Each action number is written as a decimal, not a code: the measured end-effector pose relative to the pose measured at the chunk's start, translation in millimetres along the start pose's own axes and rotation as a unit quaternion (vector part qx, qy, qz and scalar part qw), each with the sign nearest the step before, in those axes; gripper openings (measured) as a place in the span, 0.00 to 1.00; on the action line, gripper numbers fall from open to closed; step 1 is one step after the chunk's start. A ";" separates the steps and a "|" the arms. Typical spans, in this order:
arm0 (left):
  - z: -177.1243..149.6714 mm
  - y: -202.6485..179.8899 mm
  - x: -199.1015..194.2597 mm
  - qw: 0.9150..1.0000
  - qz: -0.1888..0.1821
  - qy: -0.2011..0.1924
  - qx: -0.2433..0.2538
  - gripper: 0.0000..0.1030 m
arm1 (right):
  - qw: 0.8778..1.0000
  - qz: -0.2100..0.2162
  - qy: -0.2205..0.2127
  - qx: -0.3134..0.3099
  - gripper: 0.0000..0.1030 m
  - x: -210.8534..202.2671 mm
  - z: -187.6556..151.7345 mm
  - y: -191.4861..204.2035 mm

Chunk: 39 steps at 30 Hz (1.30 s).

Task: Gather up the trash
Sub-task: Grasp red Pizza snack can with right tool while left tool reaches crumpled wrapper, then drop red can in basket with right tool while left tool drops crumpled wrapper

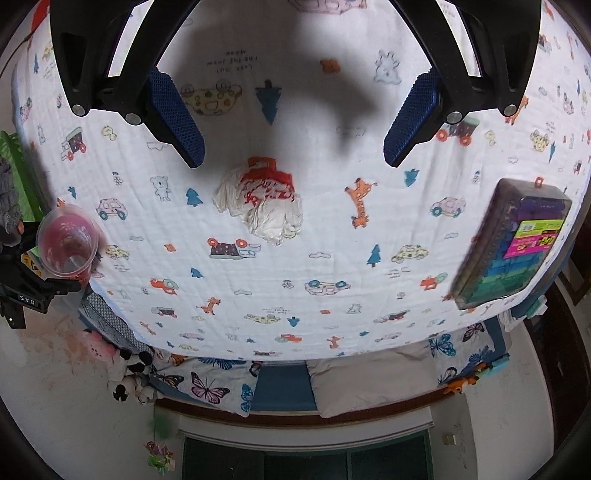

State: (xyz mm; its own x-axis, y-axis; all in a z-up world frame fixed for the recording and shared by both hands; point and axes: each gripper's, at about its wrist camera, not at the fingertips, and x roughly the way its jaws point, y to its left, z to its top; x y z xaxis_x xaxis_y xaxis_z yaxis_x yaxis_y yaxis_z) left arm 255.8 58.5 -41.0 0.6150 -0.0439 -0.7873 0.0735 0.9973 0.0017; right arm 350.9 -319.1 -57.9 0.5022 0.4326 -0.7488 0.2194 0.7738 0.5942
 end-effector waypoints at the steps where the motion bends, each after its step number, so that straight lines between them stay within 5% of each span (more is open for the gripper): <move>1: 2.6 -0.9 4.0 1.000 -0.001 0.003 0.001 0.92 | 1.000 0.008 0.004 0.003 0.82 3.0 -0.3 0.4; 11: 23.5 0.8 38.8 0.999 -0.016 0.034 -0.036 0.91 | 0.999 0.050 0.002 -0.011 0.72 -3.5 -7.0 7.2; 20: 23.2 -5.6 45.5 0.994 -0.086 0.038 -0.055 0.47 | 0.992 0.042 -0.053 -0.106 0.69 -42.1 -32.8 30.9; 29: 13.6 -3.4 31.6 0.995 -0.089 0.016 -0.049 0.38 | 0.974 0.004 -0.117 -0.195 0.68 -80.6 -63.5 44.1; 39: 14.2 -40.1 -15.5 0.991 -0.129 -0.021 -0.015 0.37 | 0.966 -0.016 -0.142 -0.215 0.68 -112.8 -79.4 27.5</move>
State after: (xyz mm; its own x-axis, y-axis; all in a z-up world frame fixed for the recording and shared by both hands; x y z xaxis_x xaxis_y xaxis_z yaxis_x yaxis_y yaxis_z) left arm 254.5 18.4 -20.1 0.6115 -0.2995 -0.7324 0.2096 0.9538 -0.2151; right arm 233.9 -309.9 19.6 0.7240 0.3081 -0.6171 -0.0980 0.9316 0.3501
